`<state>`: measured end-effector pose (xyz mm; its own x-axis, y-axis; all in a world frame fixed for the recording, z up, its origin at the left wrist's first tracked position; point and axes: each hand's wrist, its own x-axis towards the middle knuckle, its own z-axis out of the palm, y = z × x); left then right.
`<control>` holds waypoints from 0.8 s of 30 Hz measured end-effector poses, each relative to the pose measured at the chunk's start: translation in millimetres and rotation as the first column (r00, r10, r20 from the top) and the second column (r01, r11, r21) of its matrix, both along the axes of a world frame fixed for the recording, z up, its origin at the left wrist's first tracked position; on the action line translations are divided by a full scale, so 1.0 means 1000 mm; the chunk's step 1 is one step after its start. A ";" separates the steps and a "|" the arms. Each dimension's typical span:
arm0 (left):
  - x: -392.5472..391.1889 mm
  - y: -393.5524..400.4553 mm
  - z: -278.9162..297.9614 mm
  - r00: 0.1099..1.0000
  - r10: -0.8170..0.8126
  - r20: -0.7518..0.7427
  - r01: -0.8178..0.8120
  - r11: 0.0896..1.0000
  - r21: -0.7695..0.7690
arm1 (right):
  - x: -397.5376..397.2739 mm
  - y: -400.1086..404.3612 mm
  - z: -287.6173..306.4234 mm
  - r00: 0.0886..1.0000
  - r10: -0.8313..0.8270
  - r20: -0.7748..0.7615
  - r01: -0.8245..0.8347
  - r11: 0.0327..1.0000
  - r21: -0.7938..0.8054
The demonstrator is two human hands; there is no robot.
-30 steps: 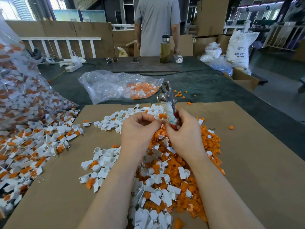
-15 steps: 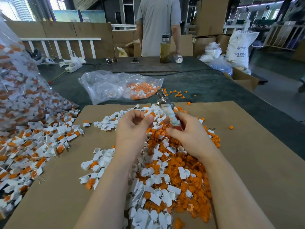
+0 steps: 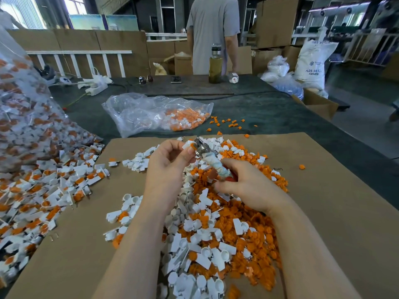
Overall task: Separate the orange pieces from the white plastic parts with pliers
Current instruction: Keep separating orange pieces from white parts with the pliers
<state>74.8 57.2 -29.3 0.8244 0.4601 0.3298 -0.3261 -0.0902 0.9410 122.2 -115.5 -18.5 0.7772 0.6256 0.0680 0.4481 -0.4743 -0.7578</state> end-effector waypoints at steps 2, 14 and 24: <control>0.000 0.001 0.000 1.000 -0.014 0.010 0.014 1.000 -0.006 | -0.001 0.000 0.000 1.000 0.010 0.002 -0.010 1.000 0.010; -0.001 0.001 -0.001 0.999 -0.033 0.031 0.034 0.999 -0.043 | -0.003 0.006 0.000 0.998 0.003 0.056 -0.003 1.000 0.014; -0.003 0.006 0.002 0.996 -0.038 -0.084 0.013 0.959 -0.283 | 0.001 0.013 -0.011 0.979 -0.068 0.191 0.072 0.997 -0.013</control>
<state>71.9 63.7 -27.0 0.8569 0.5023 0.1155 -0.2401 0.1906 0.9519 123.0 -102.7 -29.4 0.7930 0.5731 0.2066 0.5483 -0.5236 -0.6520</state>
